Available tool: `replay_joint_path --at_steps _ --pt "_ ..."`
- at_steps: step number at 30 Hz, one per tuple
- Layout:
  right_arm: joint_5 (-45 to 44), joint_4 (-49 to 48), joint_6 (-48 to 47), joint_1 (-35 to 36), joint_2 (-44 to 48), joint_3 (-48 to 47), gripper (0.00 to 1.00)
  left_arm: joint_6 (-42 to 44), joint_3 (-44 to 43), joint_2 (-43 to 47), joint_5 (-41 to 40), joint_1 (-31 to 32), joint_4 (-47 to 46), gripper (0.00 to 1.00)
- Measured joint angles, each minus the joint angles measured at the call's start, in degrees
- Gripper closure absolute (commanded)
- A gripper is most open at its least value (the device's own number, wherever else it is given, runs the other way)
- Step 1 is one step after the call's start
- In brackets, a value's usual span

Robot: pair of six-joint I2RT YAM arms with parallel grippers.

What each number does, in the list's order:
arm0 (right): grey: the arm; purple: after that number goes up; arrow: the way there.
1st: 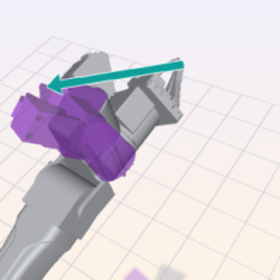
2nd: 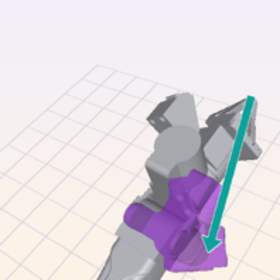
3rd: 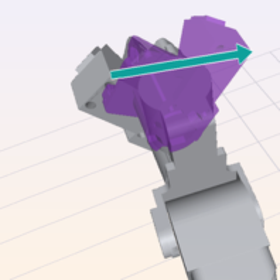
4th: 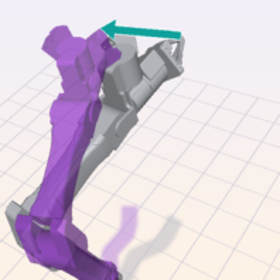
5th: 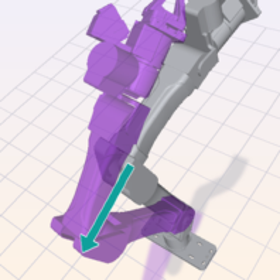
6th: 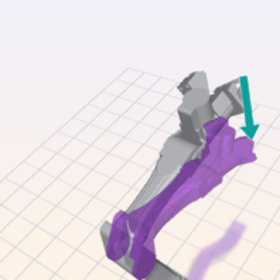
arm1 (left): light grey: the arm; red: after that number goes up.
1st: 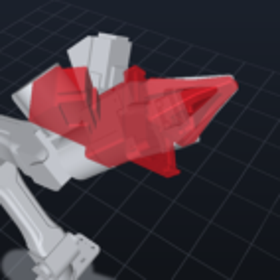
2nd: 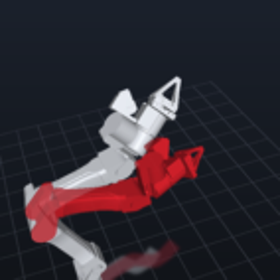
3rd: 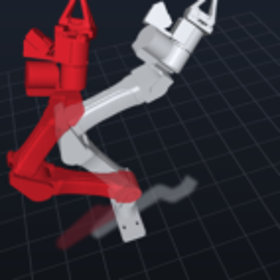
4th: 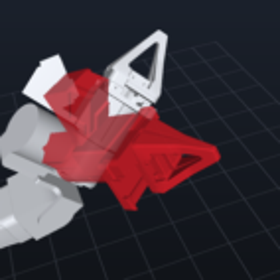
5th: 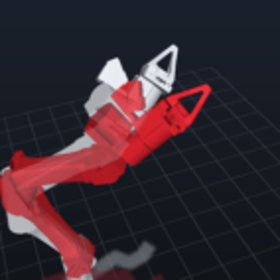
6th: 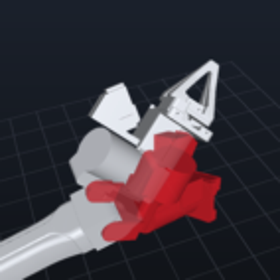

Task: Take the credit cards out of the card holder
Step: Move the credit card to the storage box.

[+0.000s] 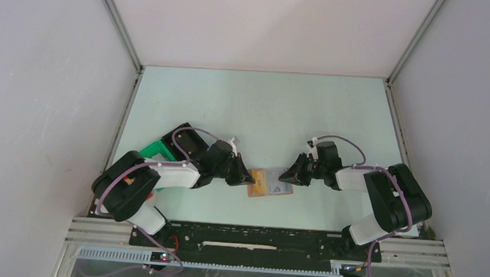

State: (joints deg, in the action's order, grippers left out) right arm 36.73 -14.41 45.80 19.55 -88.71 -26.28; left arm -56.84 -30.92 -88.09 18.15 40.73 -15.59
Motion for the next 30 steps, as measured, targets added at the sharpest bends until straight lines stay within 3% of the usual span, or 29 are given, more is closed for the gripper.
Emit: replay_joint_path --at_steps 20,25,30 --pt "-2.3 4.6 -0.9 0.0 3.5 0.4 0.81 11.1 -8.7 14.9 -1.4 -0.9 25.1 1.00" --pt "-2.6 6.1 -1.4 0.0 4.3 0.4 0.81 13.9 -9.3 22.7 -0.9 -5.5 32.3 1.00" --pt "-3.8 10.2 -3.0 0.0 6.3 -0.1 0.81 15.9 -10.1 35.5 -1.7 -15.1 44.2 1.00"
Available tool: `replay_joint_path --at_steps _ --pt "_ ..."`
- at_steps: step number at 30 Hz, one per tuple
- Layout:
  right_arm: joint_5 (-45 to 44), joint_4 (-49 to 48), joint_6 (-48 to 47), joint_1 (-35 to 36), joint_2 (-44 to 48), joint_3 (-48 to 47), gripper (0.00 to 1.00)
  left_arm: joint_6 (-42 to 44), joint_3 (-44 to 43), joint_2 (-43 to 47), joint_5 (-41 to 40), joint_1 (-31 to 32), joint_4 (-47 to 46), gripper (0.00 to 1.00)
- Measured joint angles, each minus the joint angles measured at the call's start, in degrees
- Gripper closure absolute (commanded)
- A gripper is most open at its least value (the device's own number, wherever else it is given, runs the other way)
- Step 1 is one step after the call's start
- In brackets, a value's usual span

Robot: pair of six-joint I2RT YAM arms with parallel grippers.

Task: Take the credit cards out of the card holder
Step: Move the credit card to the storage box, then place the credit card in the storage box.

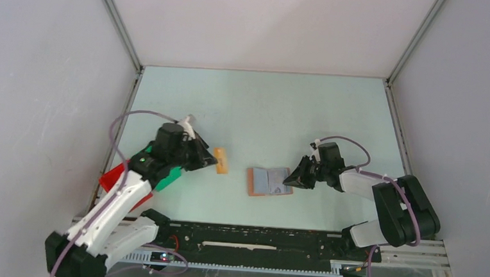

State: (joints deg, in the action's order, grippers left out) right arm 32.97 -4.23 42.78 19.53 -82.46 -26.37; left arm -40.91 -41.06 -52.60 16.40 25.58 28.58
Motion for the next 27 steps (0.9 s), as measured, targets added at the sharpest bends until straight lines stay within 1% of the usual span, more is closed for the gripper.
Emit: replay_joint_path --at_steps 4,8,11,16,21,27 --pt "-0.9 3.6 -1.3 0.0 0.7 -1.0 0.81 1.0 -2.3 7.8 -2.6 -7.7 10.3 1.00" --pt "-1.1 5.5 -2.2 0.0 0.9 -1.6 0.81 1.5 -5.3 11.5 -6.0 -13.3 20.6 1.00" --pt "-0.9 6.4 -2.7 0.0 1.0 -1.7 0.81 1.6 -8.1 12.3 -9.4 -16.5 27.9 1.00" --pt "-0.7 7.7 -3.7 0.0 0.8 -2.5 0.81 2.6 -14.0 12.1 -16.1 -19.7 36.9 1.00" --pt "0.1 8.9 -4.5 -0.1 -0.5 -3.8 0.81 4.1 -19.0 11.7 -21.8 -22.1 42.8 1.00" --pt "0.9 9.8 -5.4 -0.3 -1.7 -5.0 0.81 6.1 -25.8 9.8 -31.5 -24.4 49.9 1.00"
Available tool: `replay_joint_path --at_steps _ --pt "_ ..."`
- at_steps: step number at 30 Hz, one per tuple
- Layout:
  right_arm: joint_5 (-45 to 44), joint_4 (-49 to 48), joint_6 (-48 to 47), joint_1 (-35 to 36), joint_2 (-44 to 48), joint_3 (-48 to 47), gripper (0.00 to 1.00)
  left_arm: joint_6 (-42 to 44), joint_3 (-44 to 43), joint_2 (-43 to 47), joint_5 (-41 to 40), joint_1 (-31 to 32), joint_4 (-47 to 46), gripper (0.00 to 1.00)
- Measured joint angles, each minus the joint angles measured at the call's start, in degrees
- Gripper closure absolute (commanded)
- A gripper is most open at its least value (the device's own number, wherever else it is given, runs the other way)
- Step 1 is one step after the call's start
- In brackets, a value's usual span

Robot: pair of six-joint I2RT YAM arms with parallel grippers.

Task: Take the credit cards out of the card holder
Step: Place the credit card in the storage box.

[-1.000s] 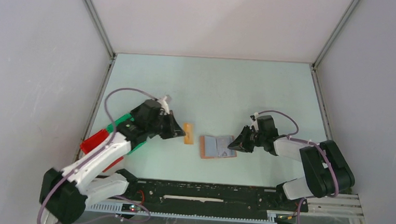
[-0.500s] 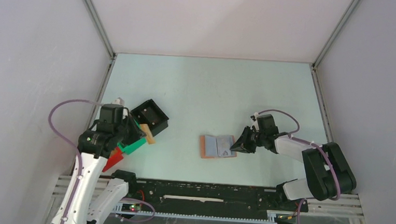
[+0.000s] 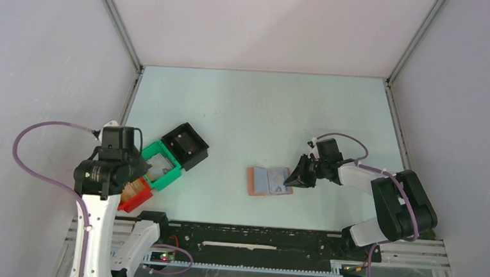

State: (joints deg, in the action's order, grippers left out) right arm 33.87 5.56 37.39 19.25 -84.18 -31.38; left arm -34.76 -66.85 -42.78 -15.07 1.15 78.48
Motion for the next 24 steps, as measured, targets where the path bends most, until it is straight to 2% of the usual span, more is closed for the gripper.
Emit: replay_joint_path --at_steps 5,14,19,24 --pt "0.7 0.5 -0.5 0.0 -1.1 -1.1 0.81 1.8 -1.5 -0.7 -4.3 -4.6 2.2 1.00" --pt "1.6 1.4 -1.6 0.0 -2.3 -2.1 0.81 5.1 -1.4 -5.3 -11.8 -8.8 2.0 1.00" --pt "2.6 1.8 -1.8 -0.1 -3.6 -3.1 0.81 6.8 -0.9 -8.8 -14.1 -11.2 -0.4 1.00" --pt "3.1 2.2 -2.1 -0.1 -4.6 -3.9 0.82 7.4 3.7 -11.6 -16.3 -12.2 -4.4 1.00"
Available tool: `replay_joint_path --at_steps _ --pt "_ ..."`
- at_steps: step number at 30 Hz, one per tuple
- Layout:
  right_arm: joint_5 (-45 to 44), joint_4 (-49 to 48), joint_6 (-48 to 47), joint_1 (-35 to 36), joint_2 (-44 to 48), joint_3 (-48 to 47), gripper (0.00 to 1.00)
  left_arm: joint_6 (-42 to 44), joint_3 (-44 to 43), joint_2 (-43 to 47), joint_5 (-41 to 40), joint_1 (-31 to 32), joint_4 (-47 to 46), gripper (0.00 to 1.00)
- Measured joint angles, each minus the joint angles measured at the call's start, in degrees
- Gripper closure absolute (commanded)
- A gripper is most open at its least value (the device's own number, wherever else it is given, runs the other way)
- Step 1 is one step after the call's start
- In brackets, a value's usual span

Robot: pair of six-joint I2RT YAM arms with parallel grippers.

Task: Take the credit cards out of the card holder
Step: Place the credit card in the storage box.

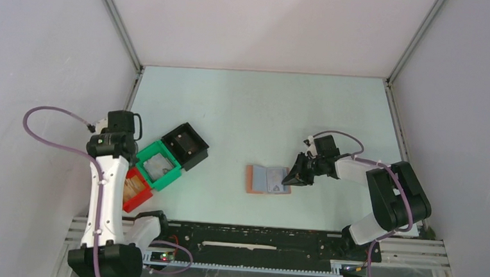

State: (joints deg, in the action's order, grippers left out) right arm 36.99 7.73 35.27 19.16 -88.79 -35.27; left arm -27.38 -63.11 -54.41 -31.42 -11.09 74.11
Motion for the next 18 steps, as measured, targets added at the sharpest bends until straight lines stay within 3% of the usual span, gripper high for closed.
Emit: replay_joint_path --at_steps 8,18 --pt "-0.1 0.0 0.1 0.6 -0.5 -0.9 0.82 -2.8 1.5 -9.0 -7.4 -0.7 -1.1 1.00" --pt "-0.5 0.1 0.2 1.3 -0.5 -1.1 0.81 -5.2 1.5 -14.4 -7.8 -0.9 -3.2 1.00"
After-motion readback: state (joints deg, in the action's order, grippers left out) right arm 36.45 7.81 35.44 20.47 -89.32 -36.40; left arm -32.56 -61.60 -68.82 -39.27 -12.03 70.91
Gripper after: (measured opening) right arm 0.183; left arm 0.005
